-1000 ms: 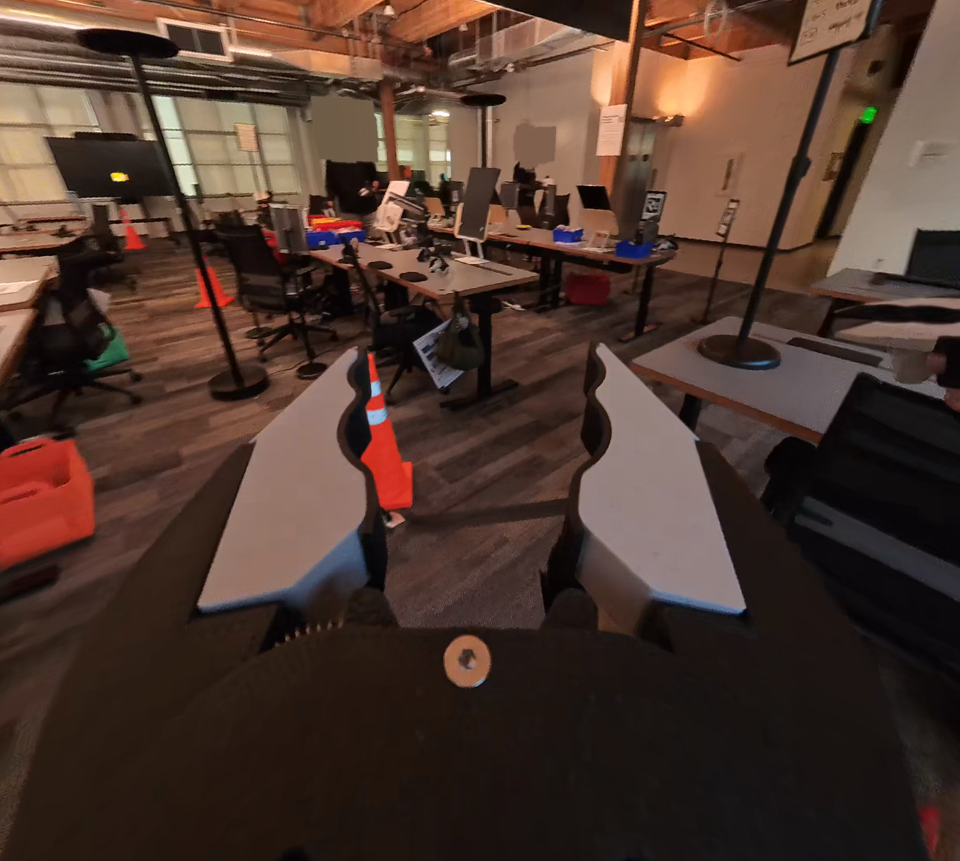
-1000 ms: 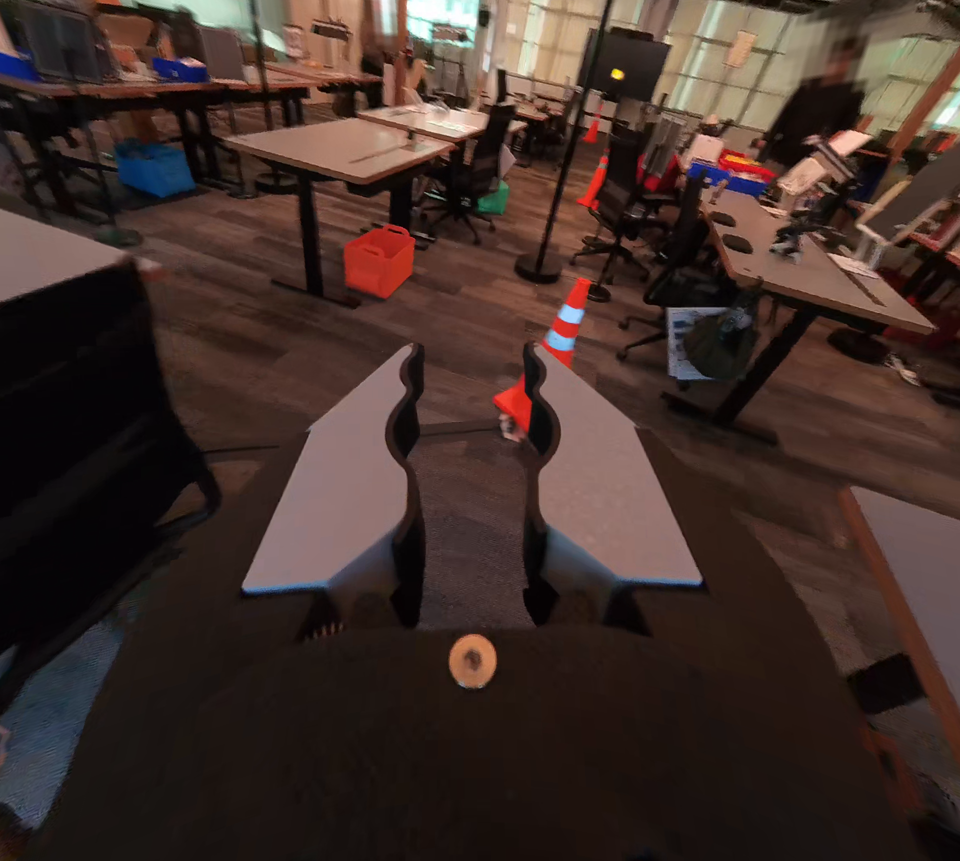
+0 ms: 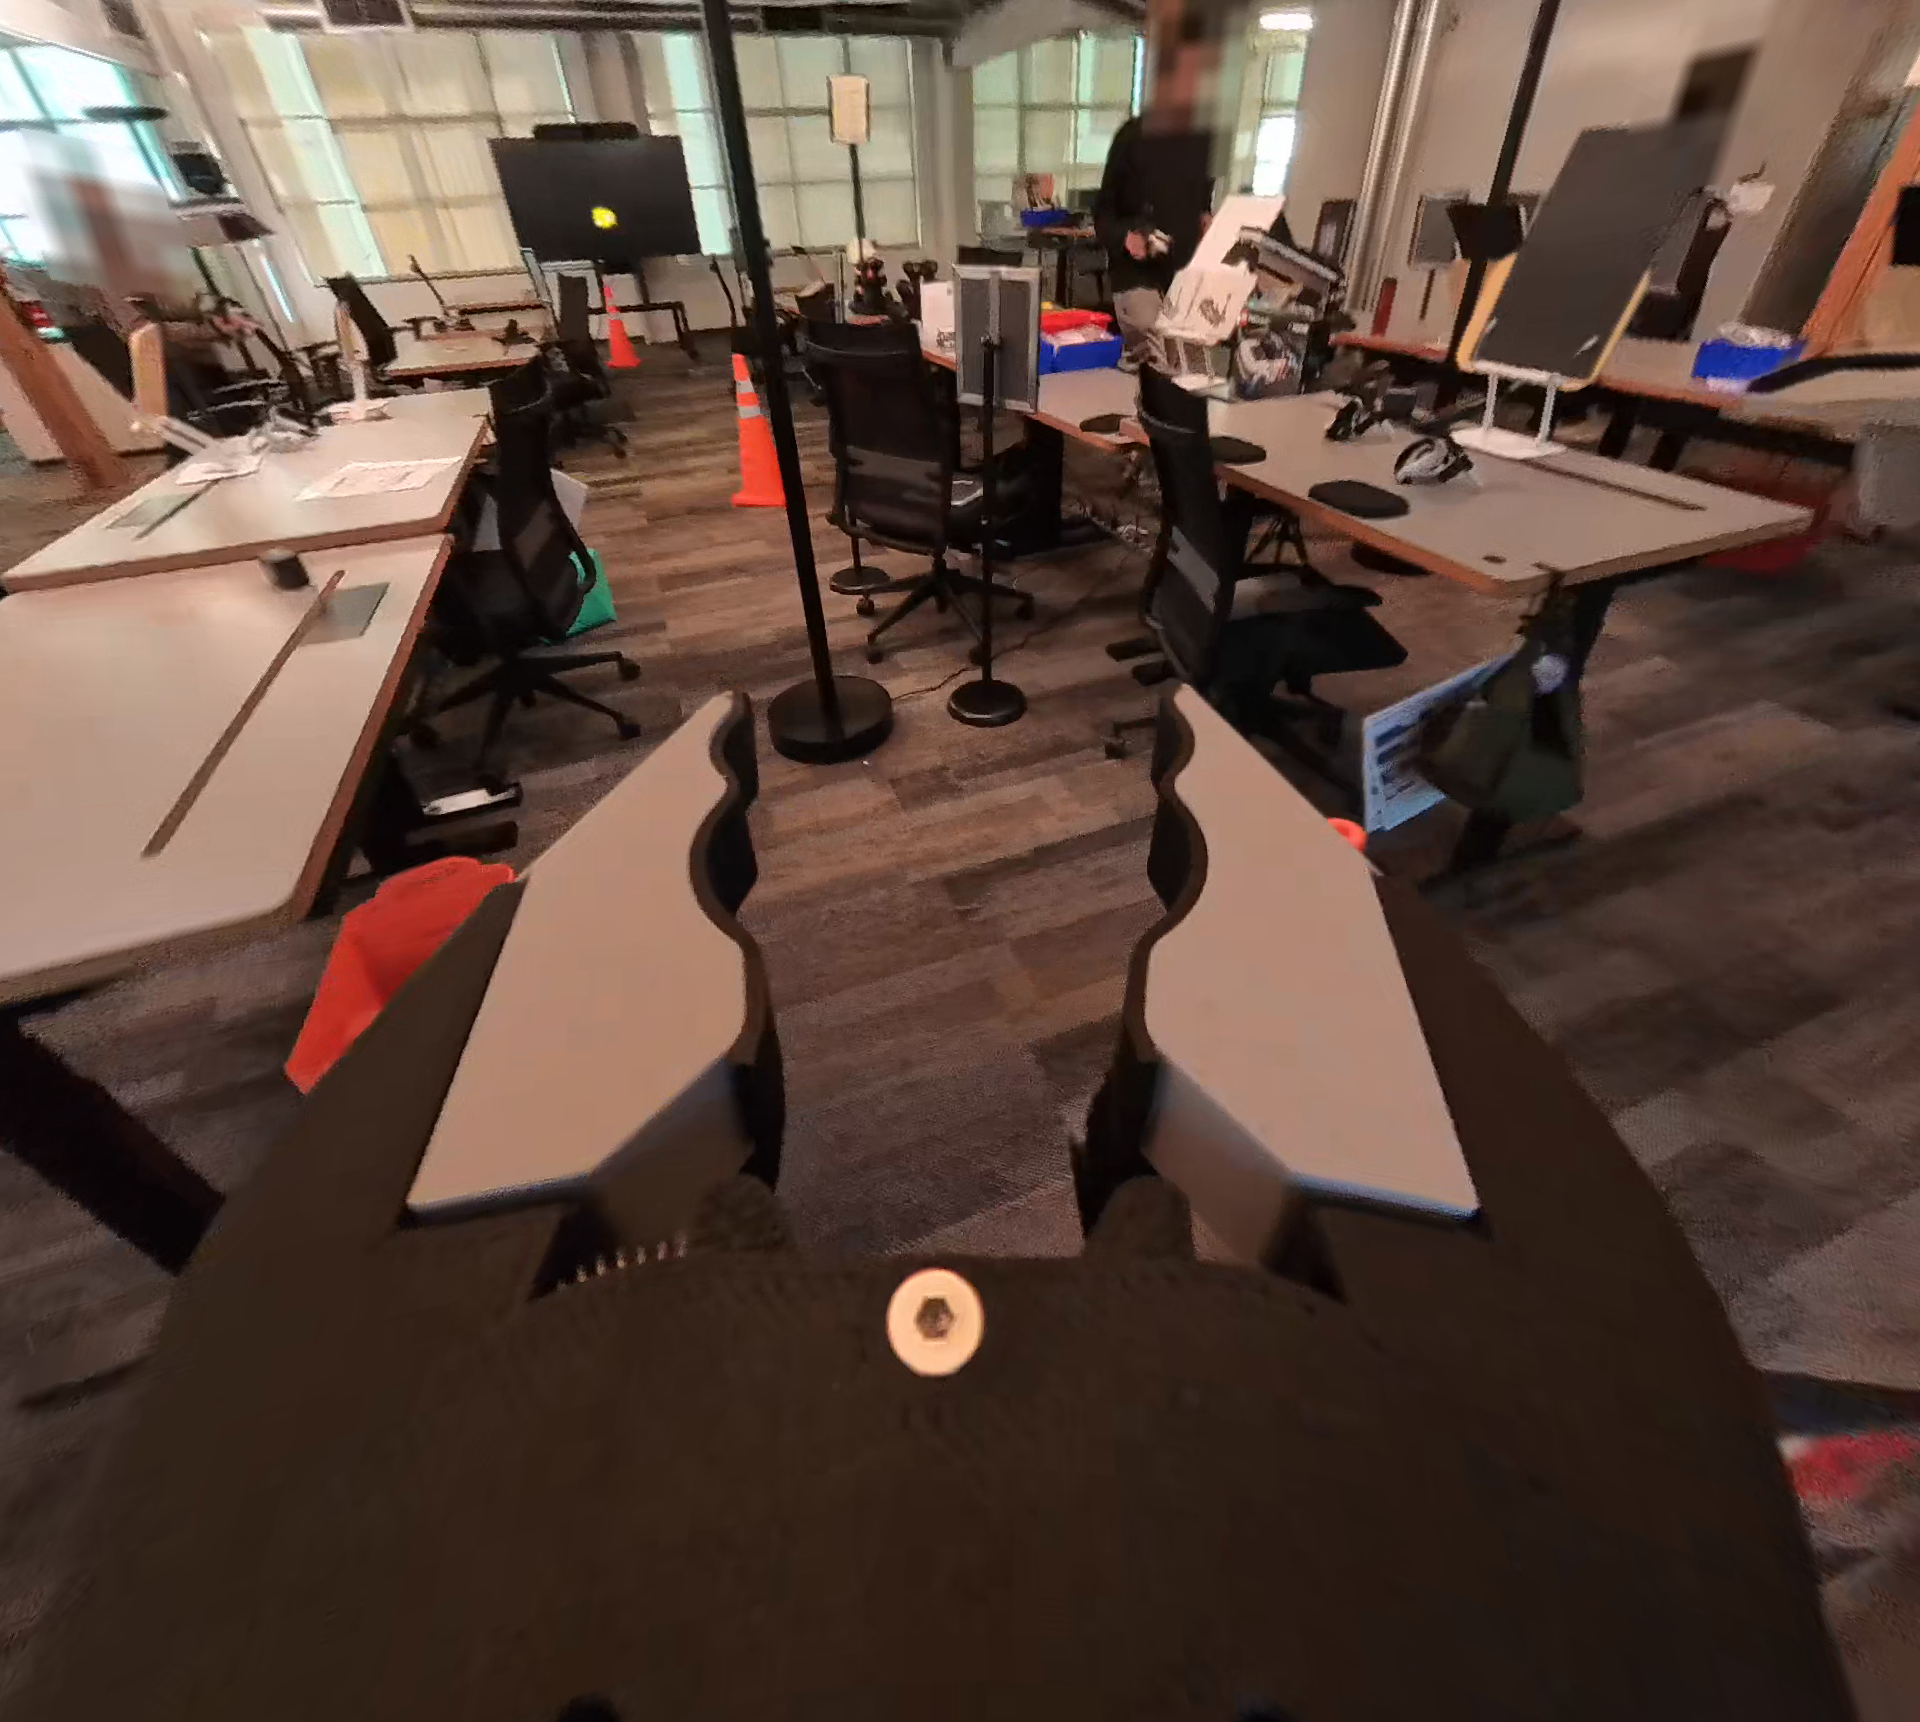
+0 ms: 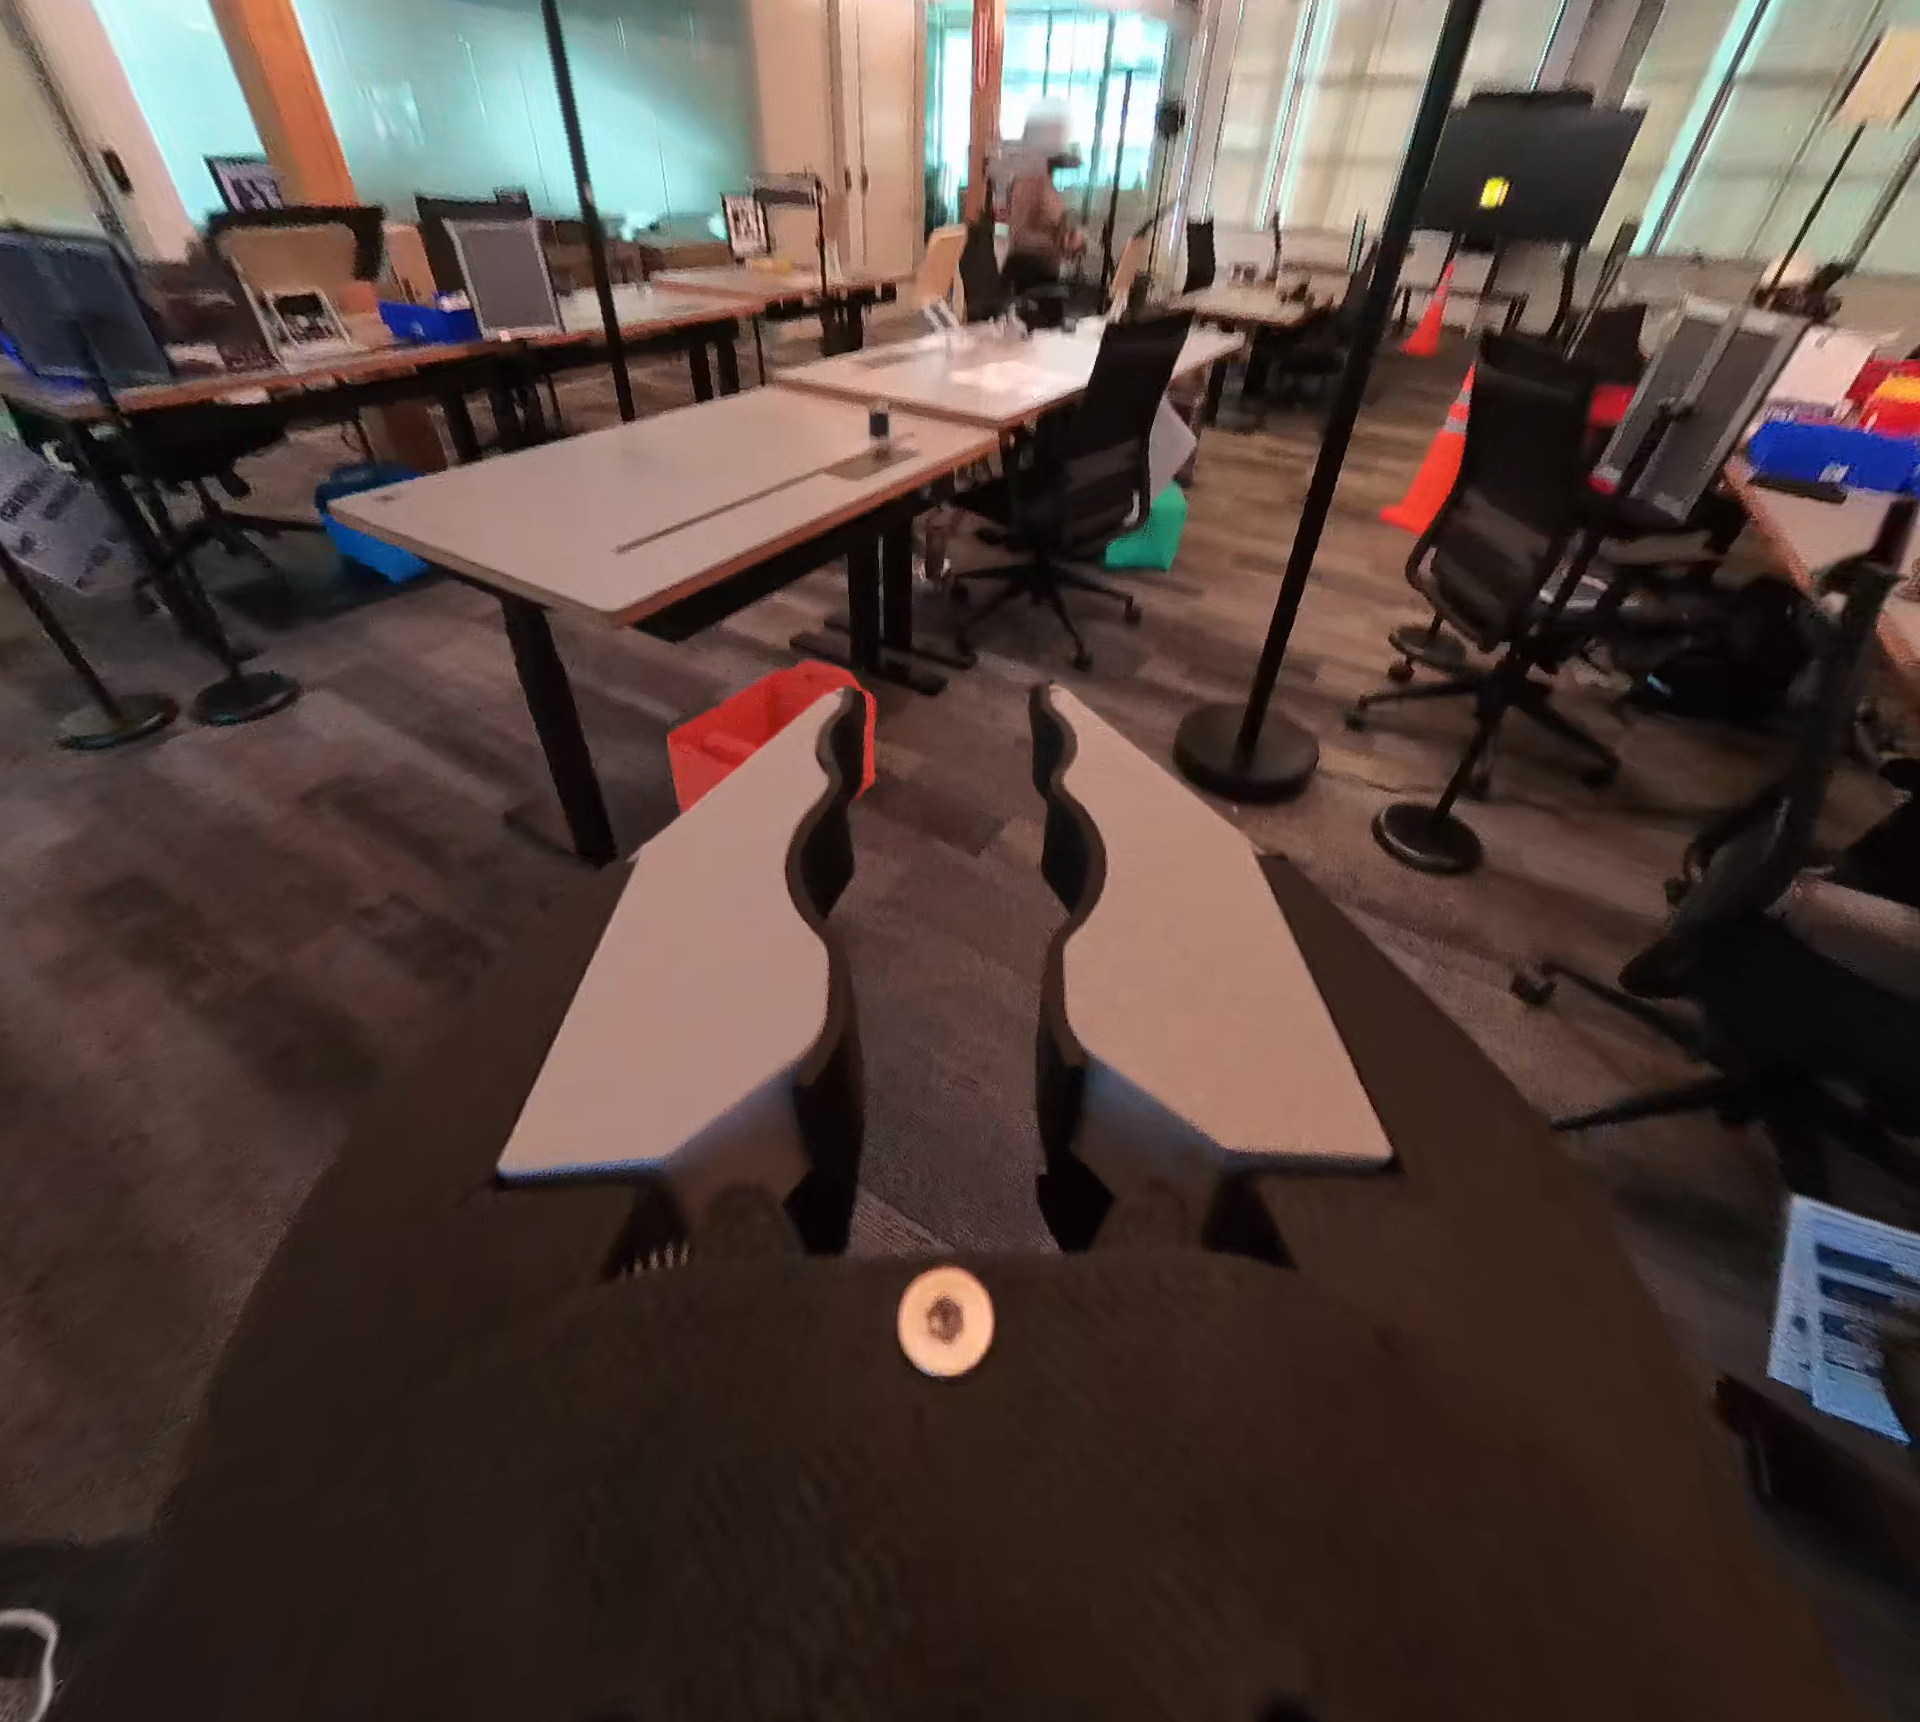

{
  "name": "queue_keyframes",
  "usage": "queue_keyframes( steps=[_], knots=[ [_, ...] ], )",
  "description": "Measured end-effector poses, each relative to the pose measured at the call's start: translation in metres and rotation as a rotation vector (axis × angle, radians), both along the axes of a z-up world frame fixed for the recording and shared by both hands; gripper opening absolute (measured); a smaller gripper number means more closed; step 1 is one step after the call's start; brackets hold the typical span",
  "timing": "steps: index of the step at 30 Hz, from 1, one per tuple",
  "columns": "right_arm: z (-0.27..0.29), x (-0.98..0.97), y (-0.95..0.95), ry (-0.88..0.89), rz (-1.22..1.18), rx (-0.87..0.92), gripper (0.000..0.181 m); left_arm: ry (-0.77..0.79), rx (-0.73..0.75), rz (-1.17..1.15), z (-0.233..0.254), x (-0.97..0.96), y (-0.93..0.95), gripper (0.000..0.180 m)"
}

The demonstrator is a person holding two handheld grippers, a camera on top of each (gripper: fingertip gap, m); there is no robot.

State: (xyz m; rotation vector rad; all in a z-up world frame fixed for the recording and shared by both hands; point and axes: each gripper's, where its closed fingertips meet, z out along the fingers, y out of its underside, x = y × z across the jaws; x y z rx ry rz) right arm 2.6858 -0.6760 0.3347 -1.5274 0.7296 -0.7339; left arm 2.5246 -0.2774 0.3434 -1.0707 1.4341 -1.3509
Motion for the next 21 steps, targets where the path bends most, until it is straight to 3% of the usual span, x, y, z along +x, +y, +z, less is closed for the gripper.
queue_keyframes(
  steps=[5, 8, 12, 16, 21],
  knots=[
    [-0.004, 0.134, -0.003, 0.006, -0.181, -0.169, 0.033, 0.1, 0.162, -0.088, -0.009, 0.205, -0.004, 0.083],
    [-0.024, 0.219, 0.005, 0.025, -0.204, -0.217, 0.033, 0.075, 0.204, -0.147, -0.013, 0.323, -0.02, 0.083],
    [-0.031, 0.368, 0.027, -0.023, -0.19, -0.265, 0.033, 0.041, 0.186, -0.181, -0.021, 0.472, -0.025, 0.081],
    [-0.004, 0.526, 0.08, -0.017, -0.125, -0.243, 0.035, 0.122, 0.114, -0.154, -0.034, 0.593, 0.011, 0.082],
    [0.021, 0.692, 0.172, -0.069, -0.019, -0.366, 0.043, 0.178, 0.069, 0.018, -0.059, 0.702, 0.106, 0.08]
  ],
)
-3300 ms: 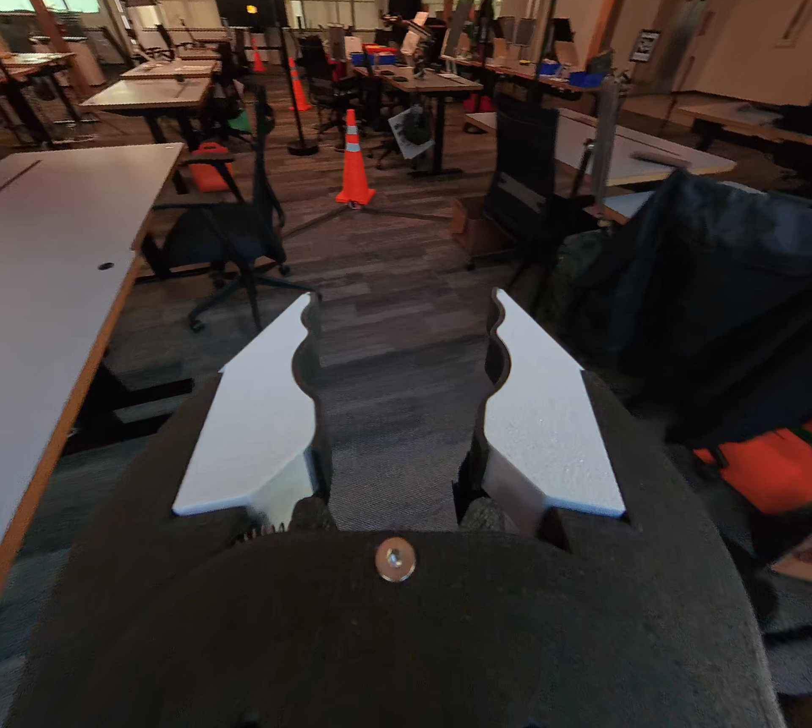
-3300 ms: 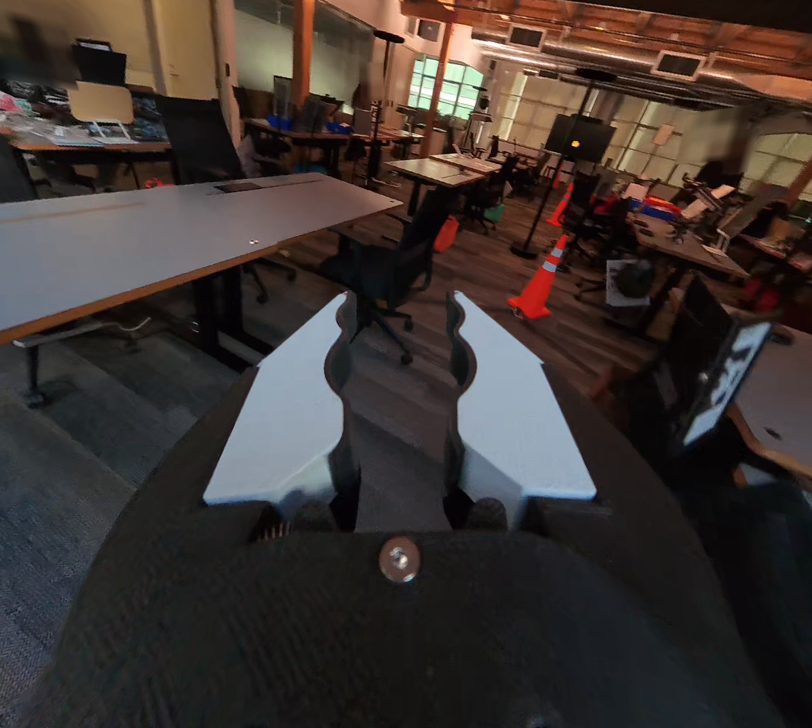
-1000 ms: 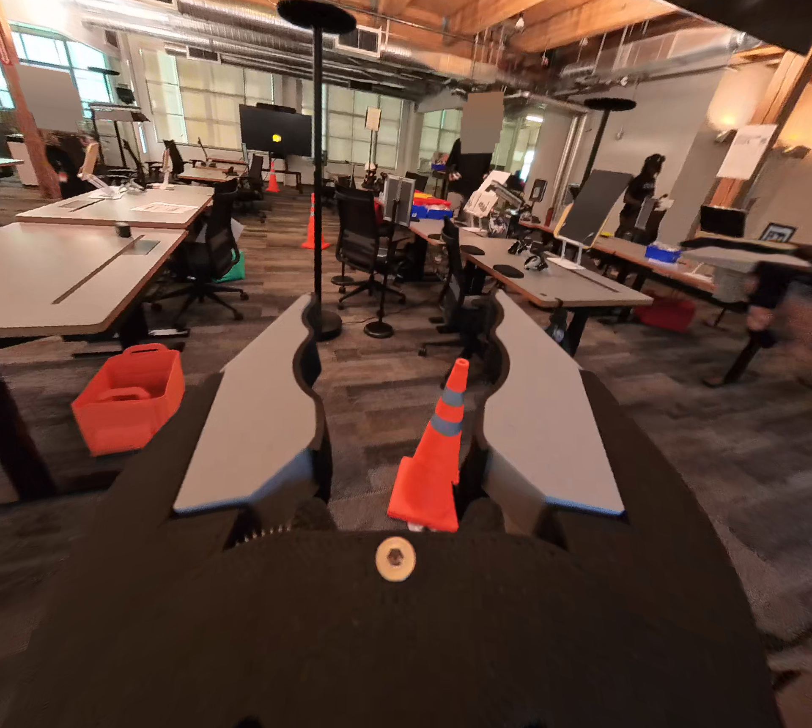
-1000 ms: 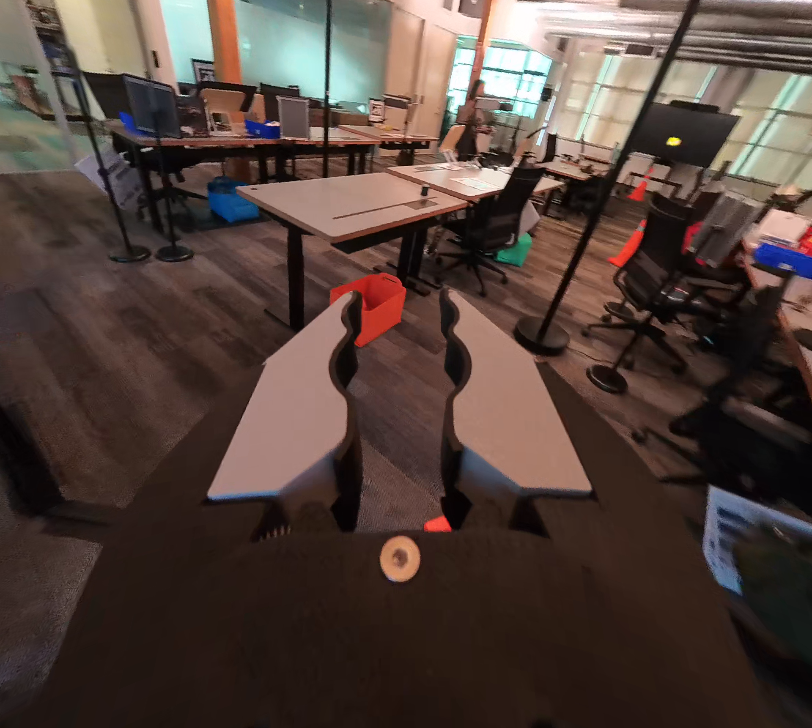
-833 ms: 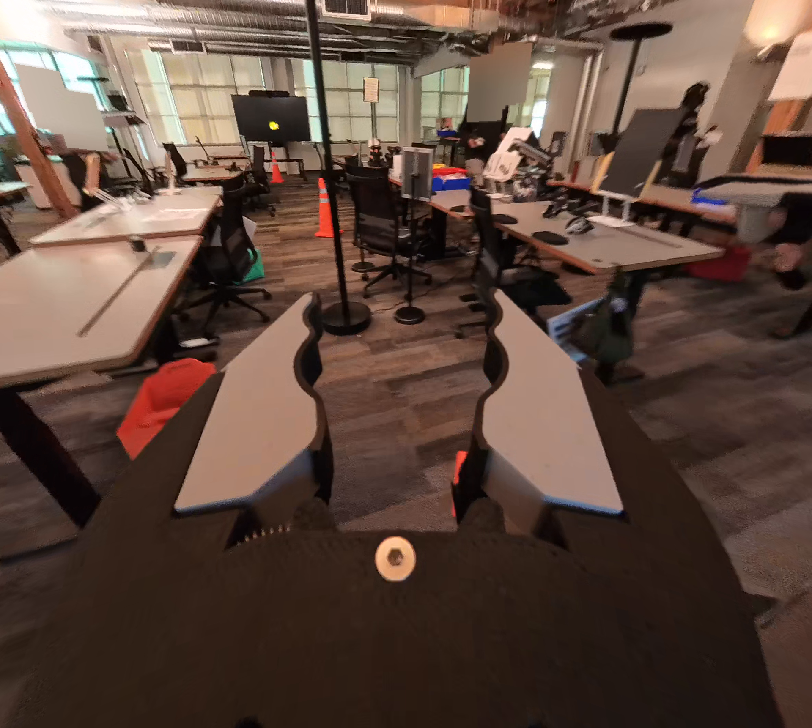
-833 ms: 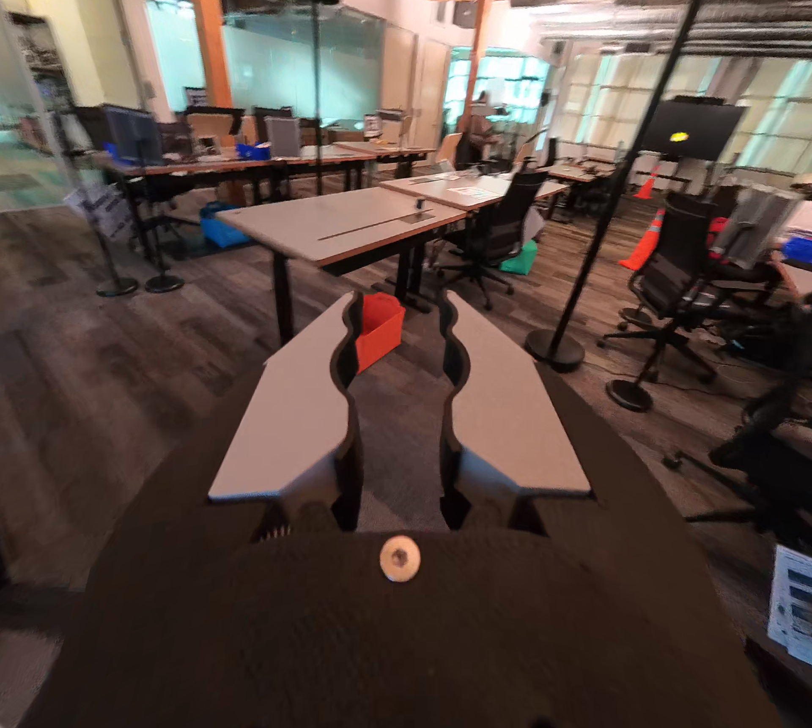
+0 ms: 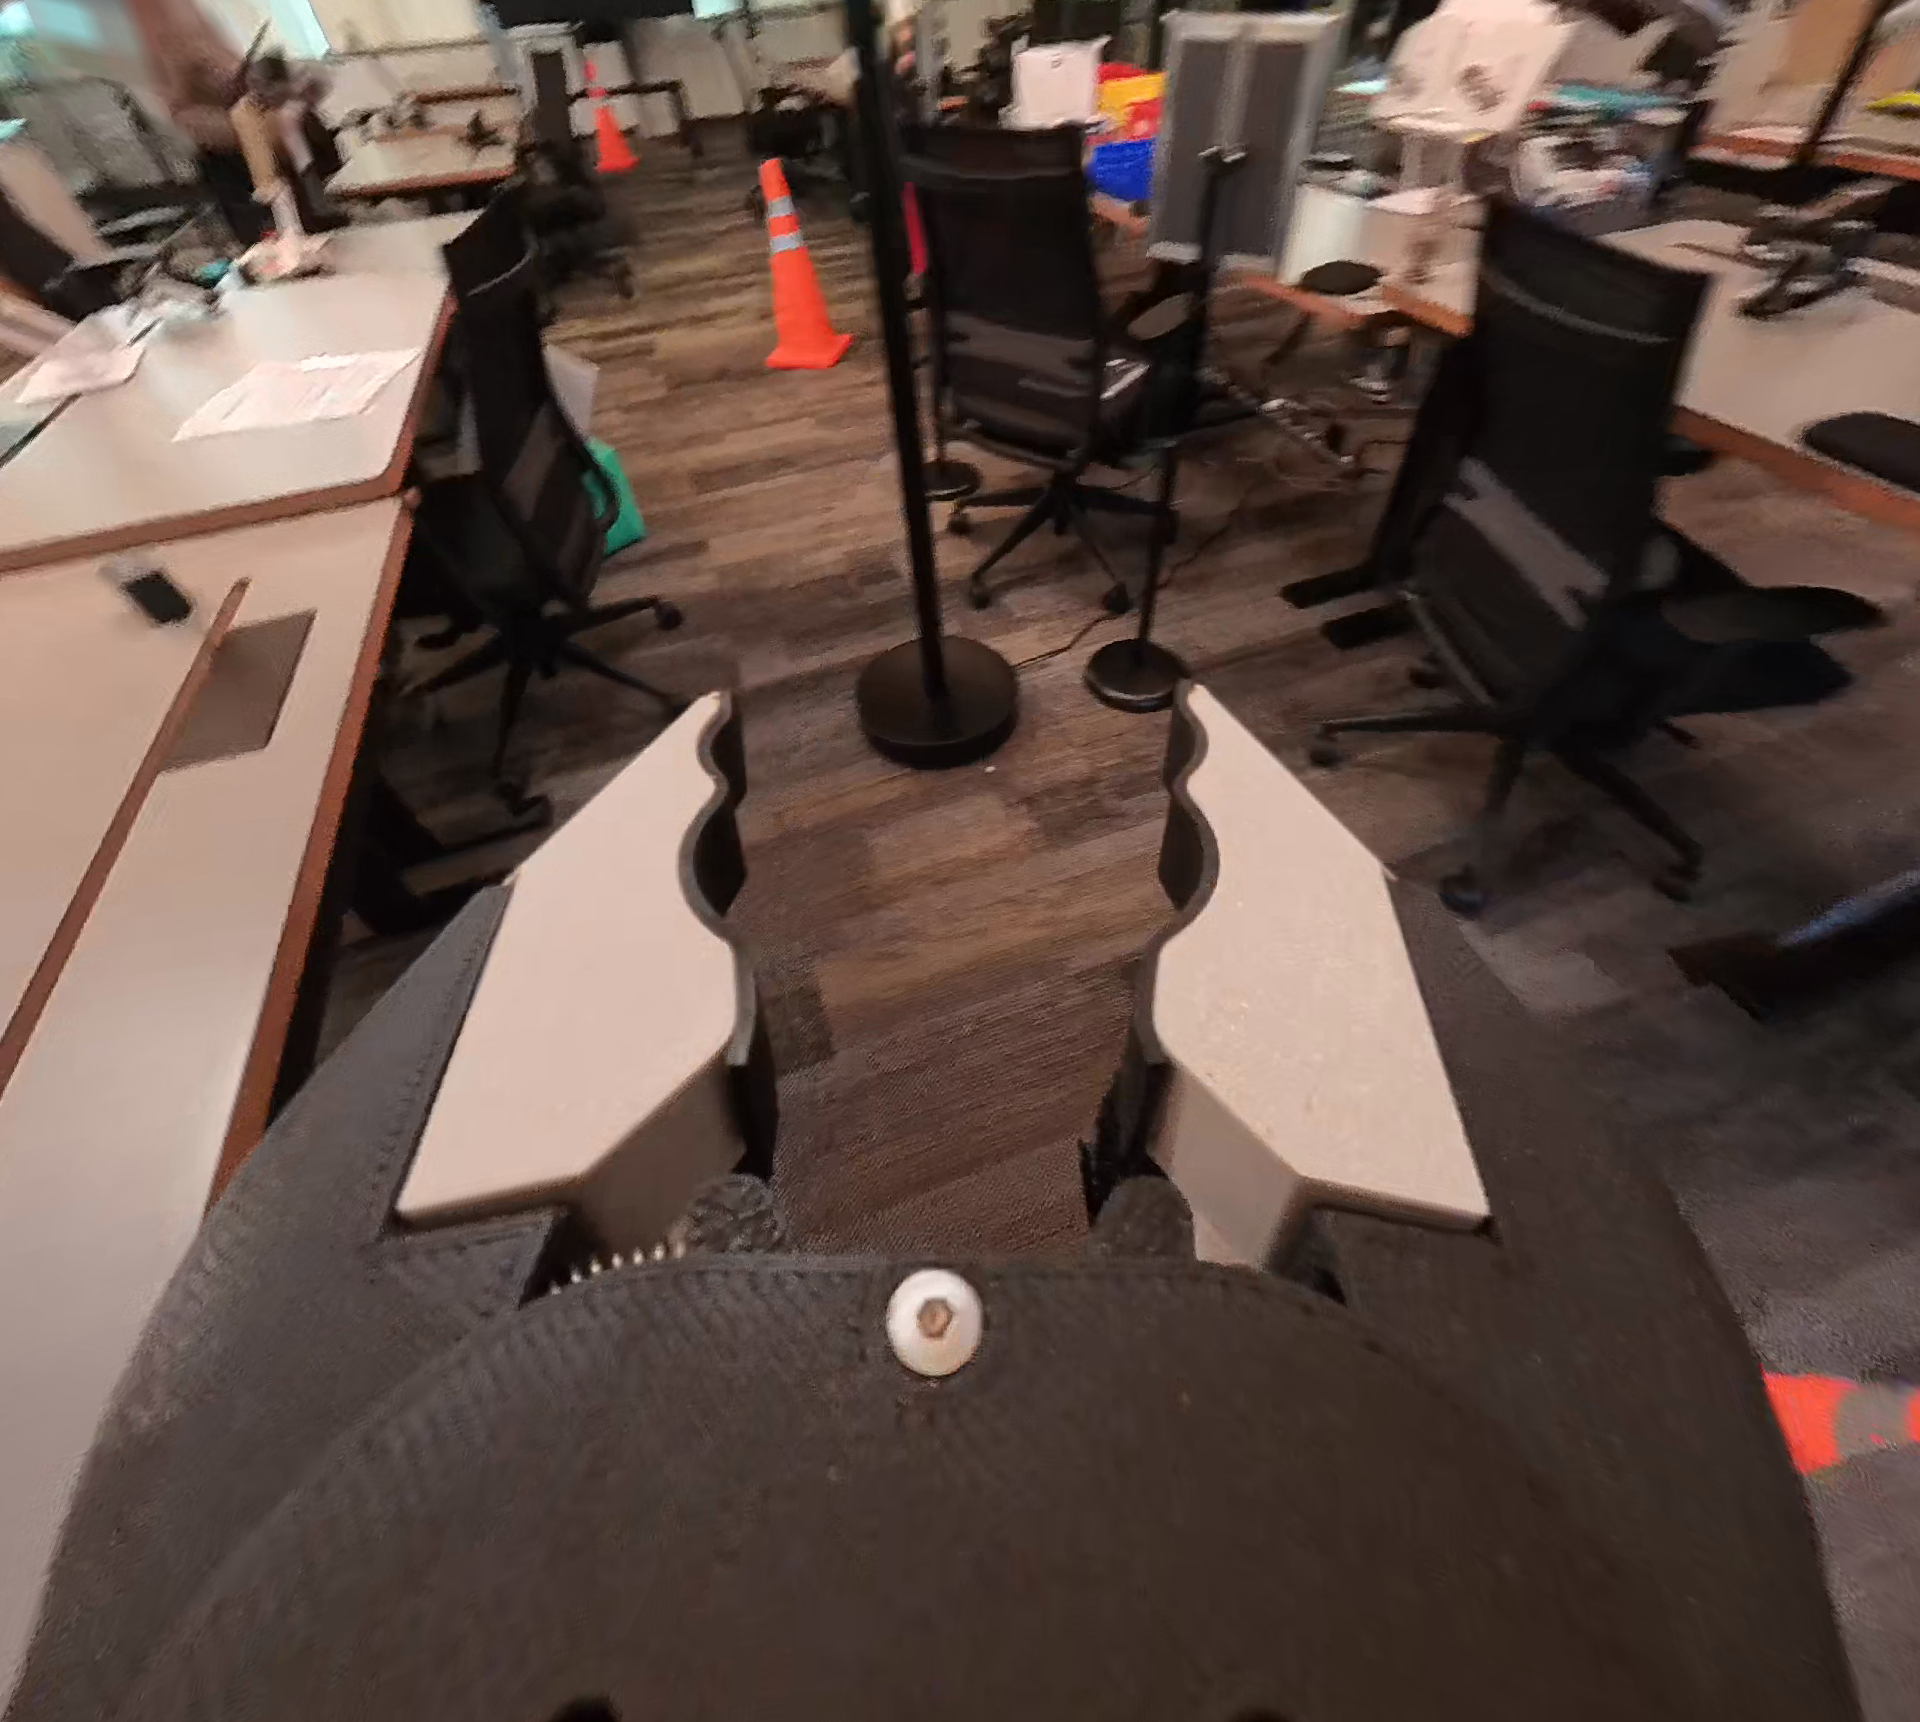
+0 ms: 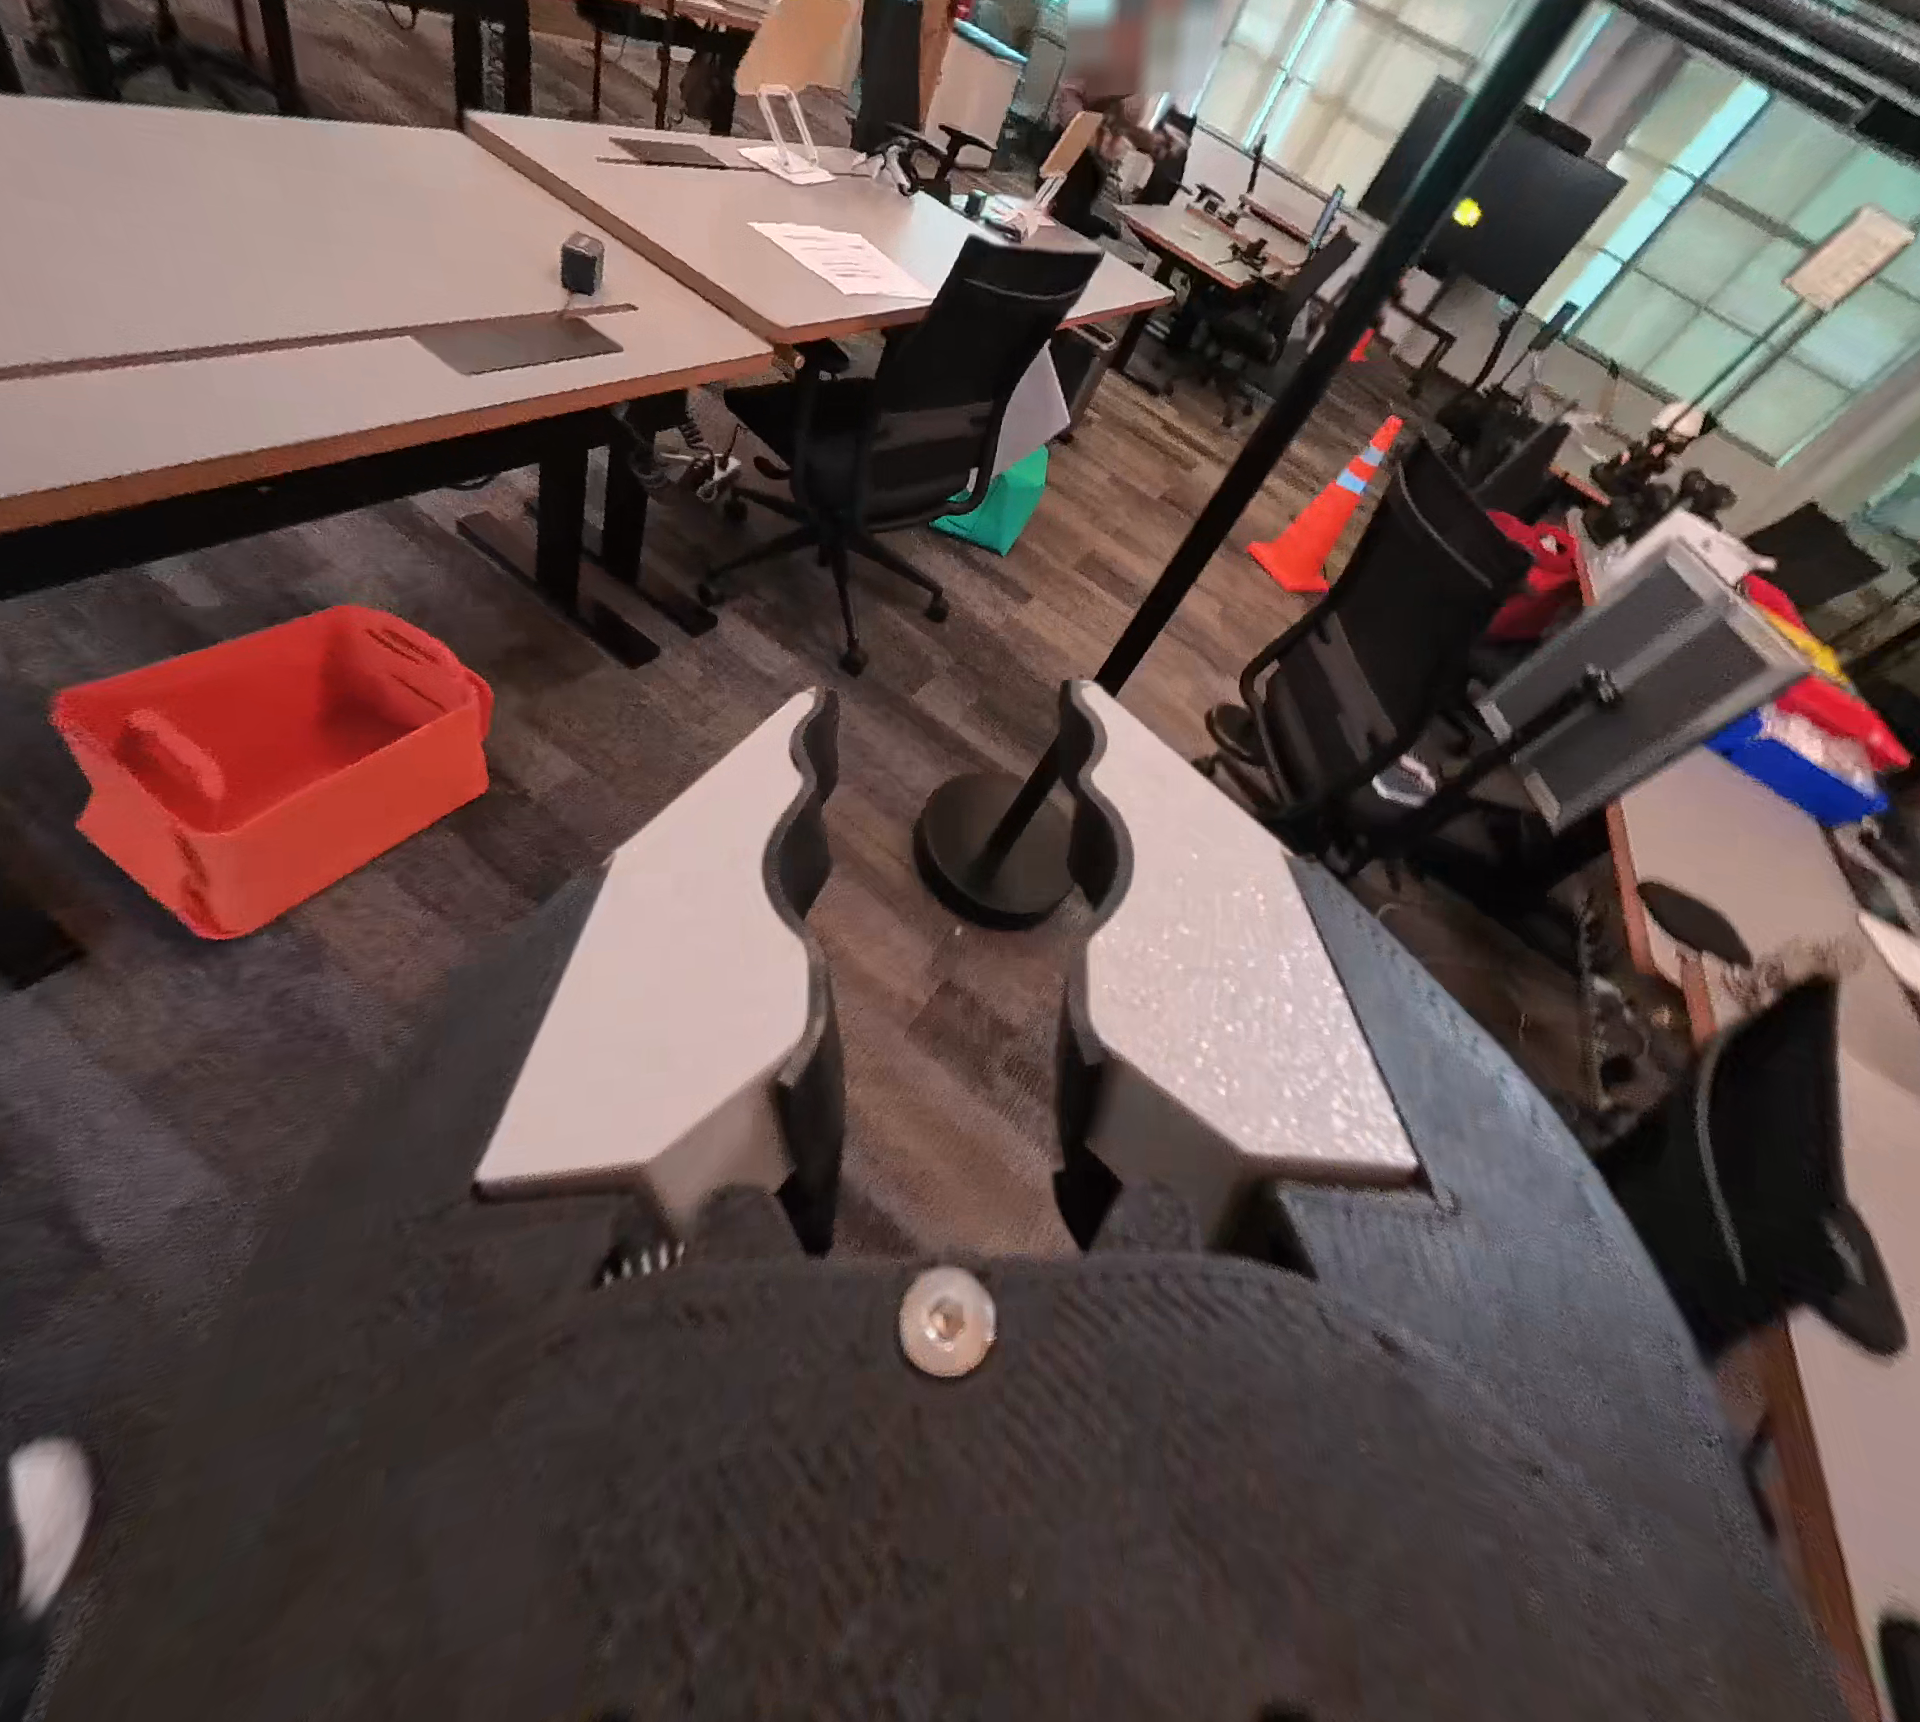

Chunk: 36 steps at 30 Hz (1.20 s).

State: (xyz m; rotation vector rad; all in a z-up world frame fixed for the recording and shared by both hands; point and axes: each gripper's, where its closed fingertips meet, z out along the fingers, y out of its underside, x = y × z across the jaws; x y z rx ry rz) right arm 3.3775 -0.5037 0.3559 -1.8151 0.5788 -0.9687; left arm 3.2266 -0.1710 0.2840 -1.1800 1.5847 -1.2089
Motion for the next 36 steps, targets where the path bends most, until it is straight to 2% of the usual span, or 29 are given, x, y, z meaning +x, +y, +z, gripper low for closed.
queue_keyframes(
  steps=[3, 6, 8, 11, 13, 18, 23, 27, 31, 36],
  knots=[
    [-0.007, 0.099, 0.045, -0.017, 0.026, 0.011, 0.044, 0.056, -0.029, 0.082, -0.03, 0.066, 0.064, 0.081],
    [-0.026, 0.189, 0.079, -0.015, -0.009, 0.061, 0.044, 0.035, -0.022, 0.073, -0.034, 0.154, 0.117, 0.081],
    [-0.038, 0.247, 0.096, -0.017, -0.057, 0.102, 0.043, -0.022, 0.012, 0.036, -0.019, 0.229, 0.143, 0.08],
    [-0.059, 0.328, 0.126, 0.135, -0.068, 0.133, 0.044, -0.053, 0.0, -0.068, 0.019, 0.352, 0.158, 0.082],
    [-0.055, 0.375, 0.135, 0.125, -0.085, 0.124, 0.044, -0.097, -0.004, -0.153, 0.047, 0.433, 0.152, 0.081],
    [-0.062, 0.489, 0.155, 0.118, -0.1, 0.091, 0.039, -0.131, -0.002, -0.299, 0.067, 0.611, 0.133, 0.085],
    [-0.088, 0.633, 0.216, 0.122, 0.064, 0.019, 0.036, -0.163, -0.068, -0.276, 0.041, 0.763, 0.156, 0.083],
    [-0.083, 0.755, 0.291, 0.134, 0.203, -0.025, 0.034, -0.061, -0.116, -0.21, 0.012, 0.871, 0.198, 0.083],
    [-0.077, 0.877, 0.362, 0.112, 0.296, -0.128, 0.035, -0.063, -0.1, -0.096, 0.011, 0.962, 0.251, 0.081],
    [-0.081, 1.036, 0.425, 0.1, 0.314, -0.088, 0.035, -0.056, -0.093, -0.034, -0.006, 1.083, 0.305, 0.081]
  ],
)
